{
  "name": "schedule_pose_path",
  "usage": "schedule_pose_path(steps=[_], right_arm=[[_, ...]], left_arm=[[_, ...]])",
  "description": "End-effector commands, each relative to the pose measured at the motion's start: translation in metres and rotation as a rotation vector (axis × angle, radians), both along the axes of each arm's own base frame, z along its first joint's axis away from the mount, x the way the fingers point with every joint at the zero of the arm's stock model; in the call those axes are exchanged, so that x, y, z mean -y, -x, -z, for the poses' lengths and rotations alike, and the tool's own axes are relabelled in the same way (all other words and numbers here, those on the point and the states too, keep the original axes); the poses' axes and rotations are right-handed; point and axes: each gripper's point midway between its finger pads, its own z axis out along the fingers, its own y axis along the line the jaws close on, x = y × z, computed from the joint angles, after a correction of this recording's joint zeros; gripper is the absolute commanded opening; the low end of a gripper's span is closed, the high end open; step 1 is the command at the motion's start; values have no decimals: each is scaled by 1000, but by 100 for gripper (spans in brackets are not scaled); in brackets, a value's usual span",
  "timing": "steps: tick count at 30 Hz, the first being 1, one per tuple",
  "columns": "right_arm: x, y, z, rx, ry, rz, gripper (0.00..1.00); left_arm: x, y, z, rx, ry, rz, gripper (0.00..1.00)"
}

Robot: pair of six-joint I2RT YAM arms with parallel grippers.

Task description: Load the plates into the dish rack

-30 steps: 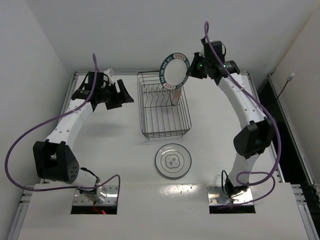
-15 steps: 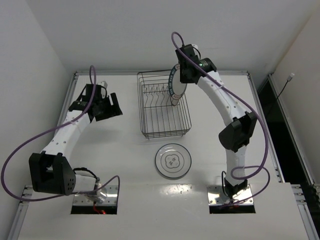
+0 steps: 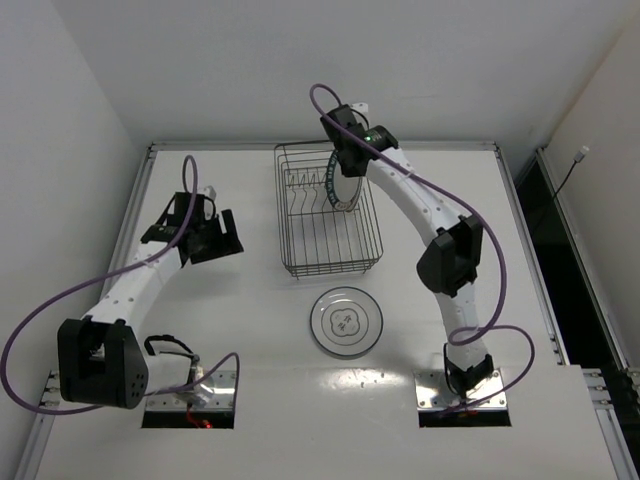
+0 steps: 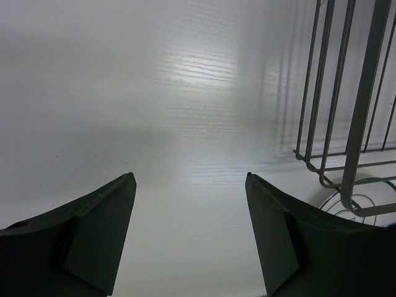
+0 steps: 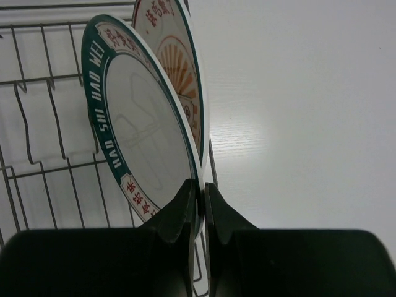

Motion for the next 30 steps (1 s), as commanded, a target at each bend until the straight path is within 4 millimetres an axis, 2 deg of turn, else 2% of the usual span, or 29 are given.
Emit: schedule_pose_path(steps=[1,4,7,8,10,12,17,18,23,25,29,30], right_arm=[[8,-11,-15,74,65,76,0],[8,-14,-20,94,57,91,0],[11,-9,-55,178,36,112,0],[7,-8,-64,200,35,105,0],[14,-7,-78,239,51,128,0],[14,-5,-87,264,63,130,0],[2,0,-85,268,84,118,0],[4,-1,-88,285,90,134,0],[-19,1,-106,363,184,77,0],[-20,0,-112,376,181,75,0],[-31,-15,-72,310,178,44,0],[-28,-17,-64,288,182,46,0]], left_arm=[[-4,-3,-13,77,-10,5,69],[3,0,-16,87,-8,26,69],[6,2,-15,98,-22,36,69],[6,4,-11,89,-23,37,69],[8,2,-12,97,-16,43,69],[8,2,-9,87,-17,43,69],[14,3,-9,87,-16,61,69],[14,3,-9,87,-16,61,69],[14,3,-12,96,-15,61,69],[12,3,-12,97,-22,55,69],[12,3,-12,97,-22,55,69],[12,3,-12,97,-22,55,69]])
